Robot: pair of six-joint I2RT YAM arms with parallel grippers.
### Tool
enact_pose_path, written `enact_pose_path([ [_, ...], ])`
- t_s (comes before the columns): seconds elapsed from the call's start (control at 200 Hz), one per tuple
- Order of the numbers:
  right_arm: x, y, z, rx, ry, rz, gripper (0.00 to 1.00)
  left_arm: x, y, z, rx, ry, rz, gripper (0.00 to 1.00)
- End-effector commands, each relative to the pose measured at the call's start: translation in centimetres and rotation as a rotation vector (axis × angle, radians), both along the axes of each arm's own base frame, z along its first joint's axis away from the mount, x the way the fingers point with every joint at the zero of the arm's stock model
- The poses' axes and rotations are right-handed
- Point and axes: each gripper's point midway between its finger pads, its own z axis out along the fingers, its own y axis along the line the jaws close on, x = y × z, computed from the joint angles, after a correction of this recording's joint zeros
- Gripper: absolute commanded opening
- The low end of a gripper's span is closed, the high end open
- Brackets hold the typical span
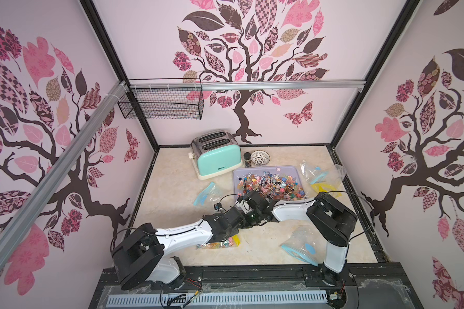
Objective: Pour candies out of the ziploc bag
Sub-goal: Open the ziploc bag at the center of the board.
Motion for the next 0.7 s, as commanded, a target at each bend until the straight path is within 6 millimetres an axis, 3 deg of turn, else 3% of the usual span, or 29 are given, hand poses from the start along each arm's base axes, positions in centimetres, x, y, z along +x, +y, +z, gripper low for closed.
enact_pose_path([
  [0.0, -0.7, -4.3, -4.4, -0.243, 0.024, -0.07, 0.0, 0.5, 0.3, 1.4, 0.01, -0.036, 0.009, 0.0],
  [0.17, 0.5, -4.3, -3.2, -0.276, -0.034, -0.061, 0.0, 1.1, -1.6, 7.6, -0.063, -0.135, -0.112, 0.0],
  [0.31, 1.2, -4.2, -2.2, -0.287, -0.068, -0.049, 0.0, 0.9, -1.1, 11.1, -0.064, -0.187, -0.166, 0.0],
  [0.435, 1.2, -4.3, -2.0, -0.296, -0.076, -0.044, 0.0, 0.5, -0.5, 12.5, -0.056, -0.201, -0.19, 0.0],
  [0.585, 1.6, -4.6, -1.7, -0.32, -0.093, -0.043, 0.0, 0.3, -0.4, 12.6, -0.033, -0.185, -0.212, 0.0],
  [0.695, 2.2, -5.1, -0.1, -0.332, -0.121, -0.043, 0.0, 0.2, -1.0, 12.4, -0.033, -0.165, -0.239, 0.0],
])
